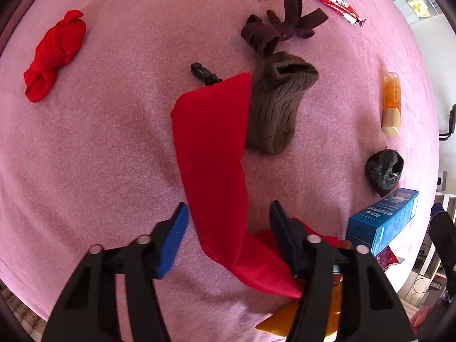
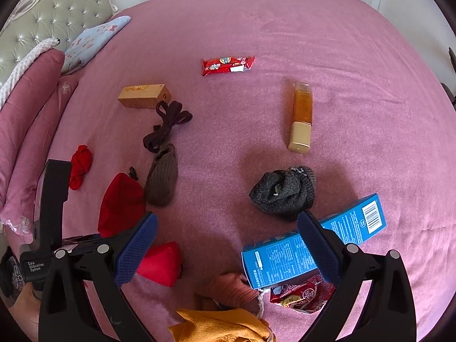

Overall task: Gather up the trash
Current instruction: 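Grasp the red bag with the left tool while the right tool grasps the brown sock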

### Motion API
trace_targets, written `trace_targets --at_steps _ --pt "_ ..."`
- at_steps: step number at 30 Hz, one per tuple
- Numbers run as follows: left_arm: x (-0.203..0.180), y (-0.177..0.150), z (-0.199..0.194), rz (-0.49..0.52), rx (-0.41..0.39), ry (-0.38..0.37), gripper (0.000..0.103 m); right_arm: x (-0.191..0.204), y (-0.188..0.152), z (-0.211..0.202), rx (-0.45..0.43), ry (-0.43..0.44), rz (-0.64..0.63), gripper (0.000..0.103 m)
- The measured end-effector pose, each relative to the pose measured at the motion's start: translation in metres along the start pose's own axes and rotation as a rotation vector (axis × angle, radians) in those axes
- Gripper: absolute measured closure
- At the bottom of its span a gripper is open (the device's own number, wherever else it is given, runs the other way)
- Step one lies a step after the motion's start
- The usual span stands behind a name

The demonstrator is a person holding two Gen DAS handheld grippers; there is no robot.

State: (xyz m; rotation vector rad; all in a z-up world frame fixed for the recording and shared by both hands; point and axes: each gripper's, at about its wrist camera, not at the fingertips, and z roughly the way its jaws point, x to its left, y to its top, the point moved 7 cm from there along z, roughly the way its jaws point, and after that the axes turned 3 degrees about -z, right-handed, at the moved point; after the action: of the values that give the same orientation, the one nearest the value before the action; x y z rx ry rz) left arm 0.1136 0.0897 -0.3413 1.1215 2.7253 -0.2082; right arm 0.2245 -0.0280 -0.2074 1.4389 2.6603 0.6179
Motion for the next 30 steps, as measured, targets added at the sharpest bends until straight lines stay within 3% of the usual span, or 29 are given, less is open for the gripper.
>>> trace_targets --at_steps 1,3,5,16,20,22,26,27,28,30 --pt "0.003 0.001 0.004 0.001 0.003 0.016 0.064 0.002 0.001 0.003 0.002 0.001 -0.002 0.009" --pt "0.009 0.003 0.009 -0.001 0.008 0.019 0.086 0.007 0.005 0.009 0.007 0.013 -0.005 0.009" --pt "0.017 0.004 0.008 -0.033 0.009 -0.028 0.092 0.015 0.008 0.017 0.017 0.019 -0.011 0.009" --pt "0.074 0.008 -0.020 -0.132 -0.017 -0.151 0.096 0.077 0.033 0.085 0.110 0.109 0.003 0.009" --pt "0.086 0.007 -0.029 -0.133 -0.024 -0.170 0.096 0.087 0.035 0.119 0.173 0.106 0.020 0.017" --pt "0.090 0.004 -0.028 -0.135 -0.022 -0.165 0.096 0.087 0.033 0.133 0.213 0.101 0.039 0.029" --pt "0.099 0.001 -0.028 -0.154 -0.017 -0.178 0.096 0.083 0.029 0.143 0.231 0.058 0.049 0.041" --pt "0.099 0.000 -0.029 -0.156 -0.020 -0.182 0.096 0.084 0.028 0.141 0.227 0.056 0.037 0.049" --pt "0.099 -0.001 -0.030 -0.159 -0.022 -0.186 0.096 0.086 0.026 0.139 0.232 0.075 0.027 0.068" --pt "0.102 -0.005 -0.034 -0.160 -0.022 -0.197 0.096 0.089 0.018 0.134 0.258 0.128 0.039 0.093"
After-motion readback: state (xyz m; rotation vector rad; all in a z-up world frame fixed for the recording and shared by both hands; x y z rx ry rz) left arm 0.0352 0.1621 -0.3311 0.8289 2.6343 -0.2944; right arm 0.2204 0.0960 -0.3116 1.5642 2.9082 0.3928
